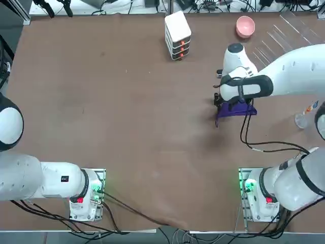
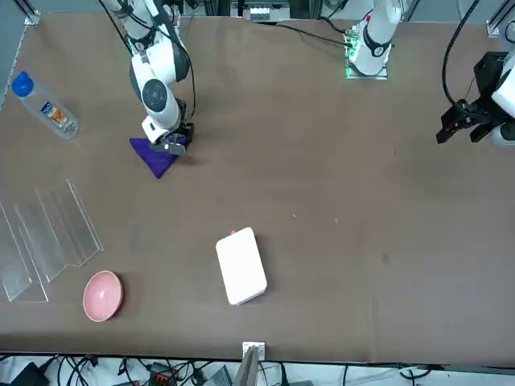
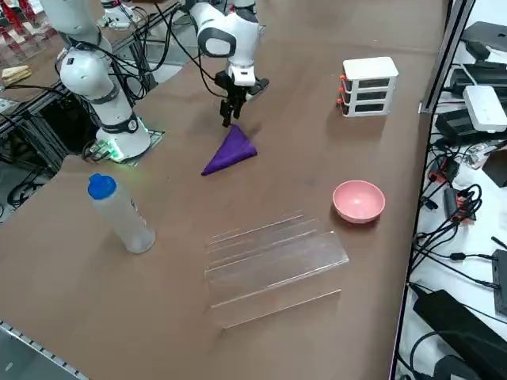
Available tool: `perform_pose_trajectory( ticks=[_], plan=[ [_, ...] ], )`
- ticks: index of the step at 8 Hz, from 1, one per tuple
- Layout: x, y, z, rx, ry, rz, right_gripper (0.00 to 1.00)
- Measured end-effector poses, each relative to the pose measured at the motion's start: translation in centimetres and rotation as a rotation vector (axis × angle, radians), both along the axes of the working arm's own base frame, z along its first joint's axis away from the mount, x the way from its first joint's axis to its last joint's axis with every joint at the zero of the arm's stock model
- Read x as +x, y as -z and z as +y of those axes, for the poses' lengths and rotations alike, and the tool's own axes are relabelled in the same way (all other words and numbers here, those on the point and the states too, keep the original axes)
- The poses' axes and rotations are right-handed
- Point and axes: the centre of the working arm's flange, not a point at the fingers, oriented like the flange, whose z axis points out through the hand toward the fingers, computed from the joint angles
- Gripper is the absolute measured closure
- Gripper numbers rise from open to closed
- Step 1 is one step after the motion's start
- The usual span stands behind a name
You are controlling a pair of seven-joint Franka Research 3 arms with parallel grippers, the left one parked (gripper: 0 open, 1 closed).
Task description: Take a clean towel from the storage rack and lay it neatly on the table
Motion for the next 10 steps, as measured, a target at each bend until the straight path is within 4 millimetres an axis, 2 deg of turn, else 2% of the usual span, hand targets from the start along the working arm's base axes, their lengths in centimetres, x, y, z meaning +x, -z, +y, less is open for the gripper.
perform_pose_trajectory(
  ticks=[2, 10],
  plan=[
    [-0.4, 1.1, 0.6, -0.021, -0.018, -0.001, 0.25],
    [-0.4, 3.2, 0.8, -0.026, -0.016, -0.016, 0.25]
  ],
)
